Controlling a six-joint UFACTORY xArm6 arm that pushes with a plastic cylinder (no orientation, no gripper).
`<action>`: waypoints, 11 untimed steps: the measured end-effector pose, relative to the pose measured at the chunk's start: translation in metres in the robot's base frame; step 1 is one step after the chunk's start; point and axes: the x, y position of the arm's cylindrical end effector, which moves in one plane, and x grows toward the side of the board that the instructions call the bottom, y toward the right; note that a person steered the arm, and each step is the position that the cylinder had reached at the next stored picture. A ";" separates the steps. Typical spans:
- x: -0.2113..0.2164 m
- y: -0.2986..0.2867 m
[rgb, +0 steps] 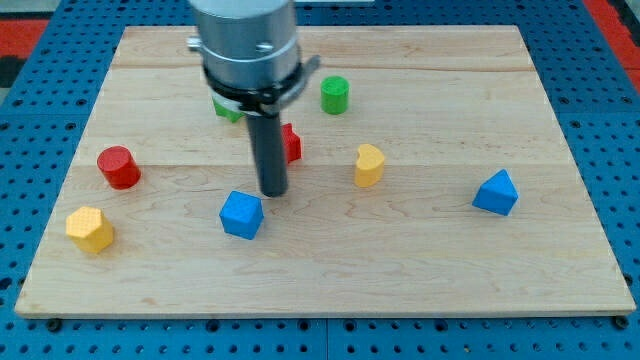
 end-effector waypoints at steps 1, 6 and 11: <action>0.013 0.034; -0.042 0.065; -0.041 0.020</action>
